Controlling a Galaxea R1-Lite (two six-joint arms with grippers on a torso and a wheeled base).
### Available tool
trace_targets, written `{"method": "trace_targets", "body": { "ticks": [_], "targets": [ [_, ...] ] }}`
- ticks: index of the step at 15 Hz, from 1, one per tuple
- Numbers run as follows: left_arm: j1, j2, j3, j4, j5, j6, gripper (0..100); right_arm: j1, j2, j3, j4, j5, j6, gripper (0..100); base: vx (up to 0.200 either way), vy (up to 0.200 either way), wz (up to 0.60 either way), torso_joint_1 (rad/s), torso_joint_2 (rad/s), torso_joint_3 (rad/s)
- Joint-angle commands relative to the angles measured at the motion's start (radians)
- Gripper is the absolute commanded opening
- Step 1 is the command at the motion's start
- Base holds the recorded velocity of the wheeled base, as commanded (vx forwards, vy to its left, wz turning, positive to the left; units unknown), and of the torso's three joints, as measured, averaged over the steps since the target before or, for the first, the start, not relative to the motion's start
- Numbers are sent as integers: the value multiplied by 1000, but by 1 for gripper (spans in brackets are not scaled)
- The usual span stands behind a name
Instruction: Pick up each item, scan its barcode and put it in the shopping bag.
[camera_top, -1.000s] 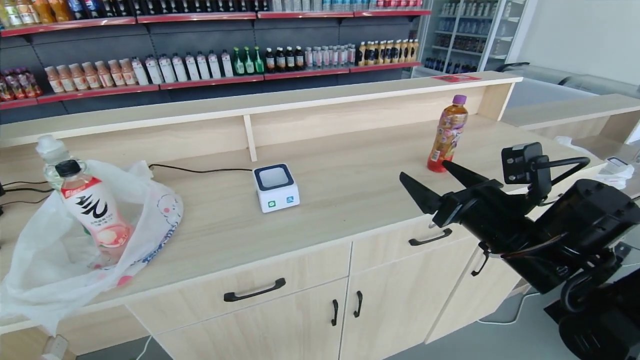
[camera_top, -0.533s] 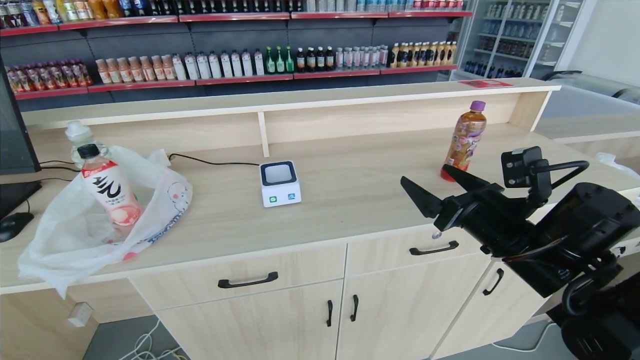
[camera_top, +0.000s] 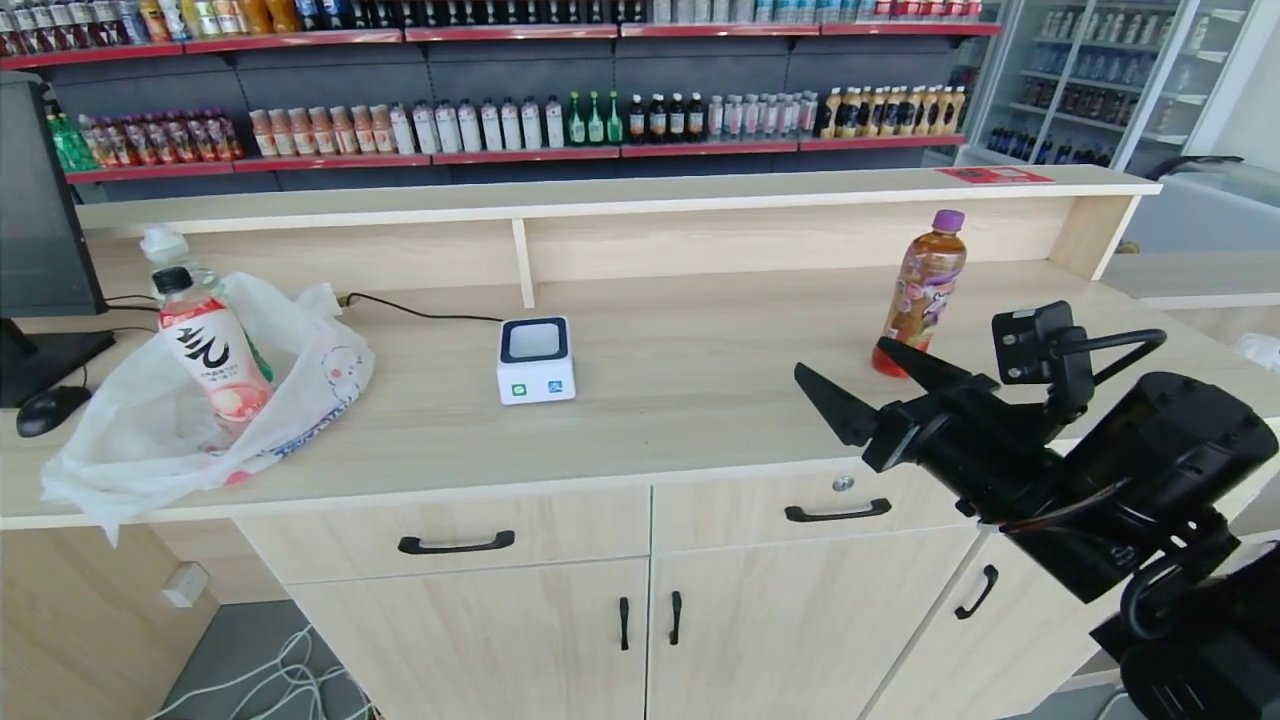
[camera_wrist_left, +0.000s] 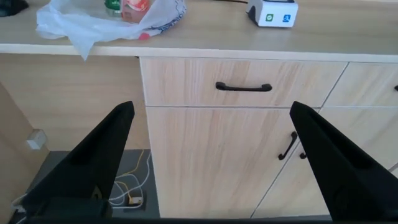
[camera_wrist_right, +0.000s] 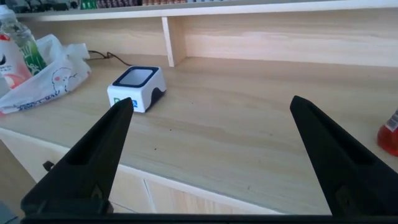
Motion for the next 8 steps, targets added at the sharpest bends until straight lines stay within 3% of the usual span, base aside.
{"method": "trace_targets", "body": {
  "ticks": [1,8],
  "targets": [
    [0,0,0,1,0,0,100,-7,5,4,-2,0,-1,100,0,-200,0,2,2,7],
    [0,0,0,1,0,0,100,-32,3,47,-2,-2,-9,100,0,-200,0,3,2,2]
  ]
}}
